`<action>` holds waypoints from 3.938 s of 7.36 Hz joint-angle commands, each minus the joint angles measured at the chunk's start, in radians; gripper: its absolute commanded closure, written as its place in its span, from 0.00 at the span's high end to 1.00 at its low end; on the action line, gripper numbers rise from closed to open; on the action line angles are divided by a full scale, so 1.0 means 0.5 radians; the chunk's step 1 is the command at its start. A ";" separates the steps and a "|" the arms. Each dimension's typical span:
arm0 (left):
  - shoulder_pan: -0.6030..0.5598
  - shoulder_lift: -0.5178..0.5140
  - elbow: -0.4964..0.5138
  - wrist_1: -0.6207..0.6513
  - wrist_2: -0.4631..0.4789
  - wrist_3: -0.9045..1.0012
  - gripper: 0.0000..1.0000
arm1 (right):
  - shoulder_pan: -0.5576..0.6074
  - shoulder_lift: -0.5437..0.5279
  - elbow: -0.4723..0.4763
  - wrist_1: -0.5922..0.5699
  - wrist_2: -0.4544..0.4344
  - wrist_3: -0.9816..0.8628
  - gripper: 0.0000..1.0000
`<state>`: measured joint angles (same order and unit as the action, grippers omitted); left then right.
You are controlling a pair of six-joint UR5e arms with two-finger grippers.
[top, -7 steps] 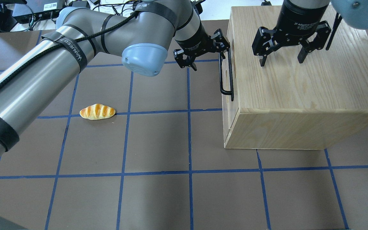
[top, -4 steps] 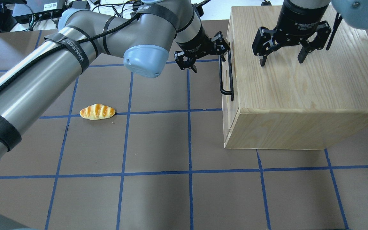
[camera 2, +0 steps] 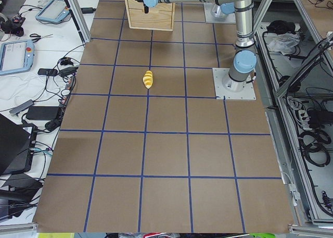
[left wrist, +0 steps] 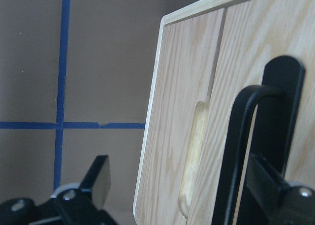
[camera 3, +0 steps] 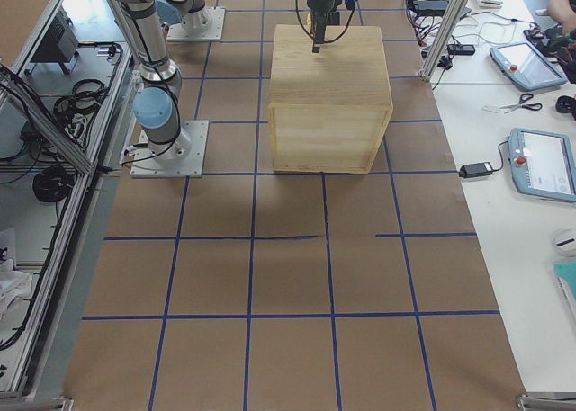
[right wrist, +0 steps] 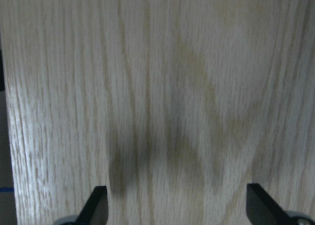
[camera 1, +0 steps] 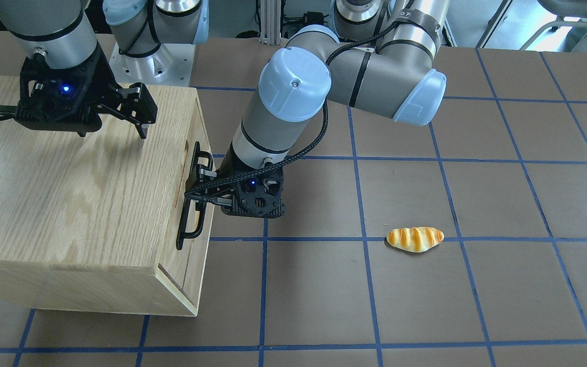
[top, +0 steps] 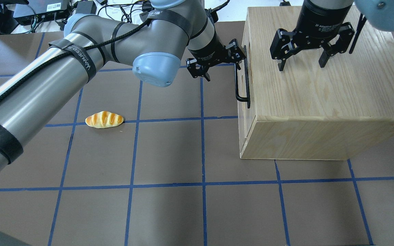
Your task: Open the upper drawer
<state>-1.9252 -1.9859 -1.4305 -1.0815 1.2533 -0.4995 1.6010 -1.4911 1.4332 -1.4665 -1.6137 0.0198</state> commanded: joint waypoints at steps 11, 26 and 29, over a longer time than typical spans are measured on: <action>0.294 0.121 -0.026 -0.196 0.254 0.618 1.00 | 0.001 0.000 -0.001 0.000 0.000 0.000 1.00; 0.344 0.161 -0.035 -0.420 0.129 0.511 1.00 | 0.001 0.000 0.002 0.000 0.000 -0.003 1.00; 0.420 0.363 0.017 -0.612 0.162 0.721 1.00 | 0.001 0.000 -0.001 0.000 0.000 -0.003 1.00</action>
<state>-1.7383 -1.8528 -1.4341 -1.3332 1.3259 -0.2040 1.6014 -1.4911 1.4334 -1.4665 -1.6138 0.0195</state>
